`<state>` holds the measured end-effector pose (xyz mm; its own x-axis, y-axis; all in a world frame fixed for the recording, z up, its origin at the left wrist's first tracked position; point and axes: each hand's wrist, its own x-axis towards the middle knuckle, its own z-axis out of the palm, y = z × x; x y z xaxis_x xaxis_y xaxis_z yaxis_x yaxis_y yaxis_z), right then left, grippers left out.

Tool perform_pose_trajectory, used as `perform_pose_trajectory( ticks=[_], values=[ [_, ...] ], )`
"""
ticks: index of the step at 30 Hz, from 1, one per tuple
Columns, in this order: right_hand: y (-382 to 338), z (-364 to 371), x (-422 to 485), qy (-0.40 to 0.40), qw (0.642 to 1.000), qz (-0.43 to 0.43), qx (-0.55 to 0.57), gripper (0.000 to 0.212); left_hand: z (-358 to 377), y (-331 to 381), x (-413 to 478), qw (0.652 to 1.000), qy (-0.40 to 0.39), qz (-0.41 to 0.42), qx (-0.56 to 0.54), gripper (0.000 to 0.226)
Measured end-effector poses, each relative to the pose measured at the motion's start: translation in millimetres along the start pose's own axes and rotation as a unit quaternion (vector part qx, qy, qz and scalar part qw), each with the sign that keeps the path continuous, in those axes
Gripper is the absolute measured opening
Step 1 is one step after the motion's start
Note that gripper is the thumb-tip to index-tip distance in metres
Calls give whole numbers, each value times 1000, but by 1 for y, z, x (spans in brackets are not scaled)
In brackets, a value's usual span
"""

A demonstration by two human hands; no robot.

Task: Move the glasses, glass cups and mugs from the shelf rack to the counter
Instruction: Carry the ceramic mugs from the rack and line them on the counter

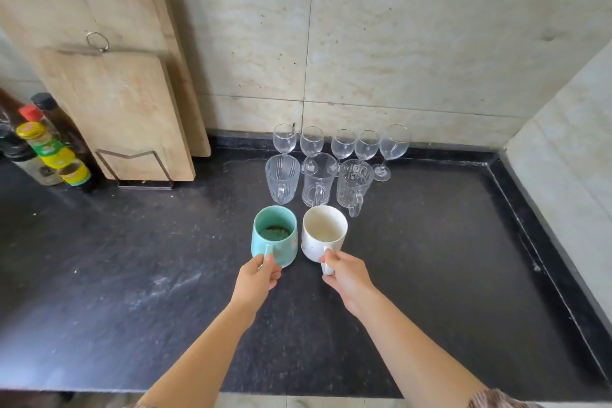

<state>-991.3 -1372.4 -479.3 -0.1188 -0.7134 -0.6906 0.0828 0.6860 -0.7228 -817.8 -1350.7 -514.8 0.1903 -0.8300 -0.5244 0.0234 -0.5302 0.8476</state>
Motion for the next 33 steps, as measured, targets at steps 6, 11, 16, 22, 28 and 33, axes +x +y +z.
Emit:
perform_pose_trajectory(
  ticks=[6,11,16,22,28,33],
  values=[
    [9,5,4,-1,999,9,-30,24,1,-5,0,1000,-14,-11,5,24],
    [13,3,5,3,997,23,-71,25,4,-5,0,1000,-3,-17,25,21],
    [14,0,5,15,992,11,-123,25,8,-3,-1,999,23,-29,36,23],
    [6,1,-5,120,927,-141,-326,31,0,5,-5,989,74,-37,121,24],
    [10,31,-43,77,865,-297,-398,33,-47,4,-49,978,120,-27,167,31],
    [37,93,-98,-45,804,-347,-480,40,-124,-11,-117,963,192,7,187,25]
  ],
)
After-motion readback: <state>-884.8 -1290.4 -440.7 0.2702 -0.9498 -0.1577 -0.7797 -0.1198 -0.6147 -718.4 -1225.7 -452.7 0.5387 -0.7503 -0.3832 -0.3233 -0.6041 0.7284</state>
